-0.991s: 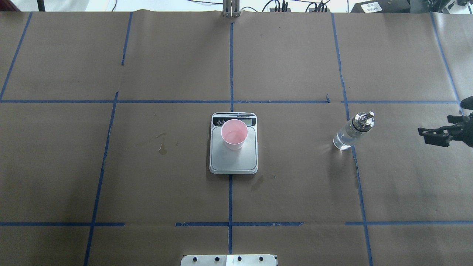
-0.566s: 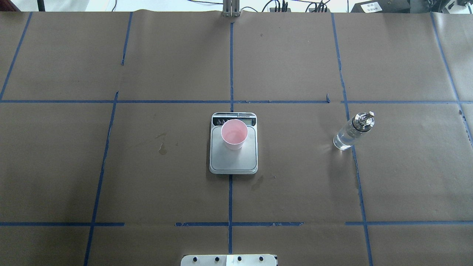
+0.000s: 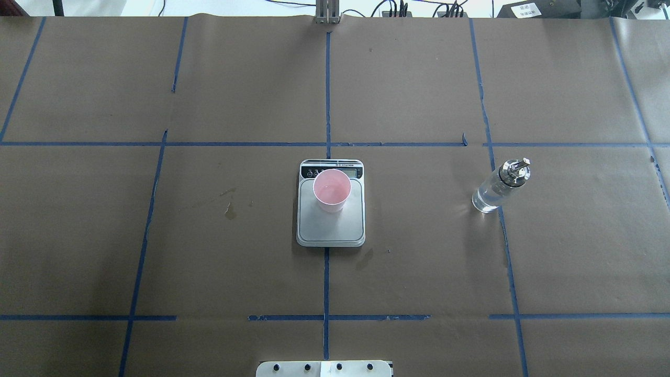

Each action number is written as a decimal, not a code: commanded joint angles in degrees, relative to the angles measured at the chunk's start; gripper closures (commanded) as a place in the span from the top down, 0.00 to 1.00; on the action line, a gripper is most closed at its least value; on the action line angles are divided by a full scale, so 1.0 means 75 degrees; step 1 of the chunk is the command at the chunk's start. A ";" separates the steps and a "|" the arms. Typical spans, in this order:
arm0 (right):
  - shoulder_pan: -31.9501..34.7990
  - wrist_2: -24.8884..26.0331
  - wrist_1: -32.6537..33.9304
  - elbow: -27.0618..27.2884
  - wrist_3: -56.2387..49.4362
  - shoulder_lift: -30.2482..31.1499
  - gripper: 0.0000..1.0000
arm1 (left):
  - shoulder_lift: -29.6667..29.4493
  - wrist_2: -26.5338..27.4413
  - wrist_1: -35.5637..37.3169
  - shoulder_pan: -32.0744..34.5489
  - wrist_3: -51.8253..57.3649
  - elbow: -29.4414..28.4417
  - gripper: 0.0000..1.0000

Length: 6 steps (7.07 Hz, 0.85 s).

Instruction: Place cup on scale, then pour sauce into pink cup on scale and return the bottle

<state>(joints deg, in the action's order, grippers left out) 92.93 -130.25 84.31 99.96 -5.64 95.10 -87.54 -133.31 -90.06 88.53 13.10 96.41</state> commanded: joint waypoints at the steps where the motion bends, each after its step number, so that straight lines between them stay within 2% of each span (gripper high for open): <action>1: 0.0044 -0.0243 0.0478 0.0030 -0.0549 0.0663 1.00 | 0.0012 0.0056 0.0031 0.0008 -0.0012 -0.0034 1.00; 2: 0.0044 -0.0560 0.0524 -0.0131 -0.0503 0.0783 1.00 | 0.0012 0.0056 0.0020 0.0008 -0.0012 -0.0034 1.00; 6: 0.0032 -0.0611 0.0431 -0.0203 -0.0537 0.0714 1.00 | 0.0117 0.0044 0.0311 0.0031 -0.0012 0.0024 1.00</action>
<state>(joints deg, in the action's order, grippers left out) 93.24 -134.84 87.73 98.53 -9.23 100.66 -87.30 -132.88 -88.87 88.64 13.01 96.31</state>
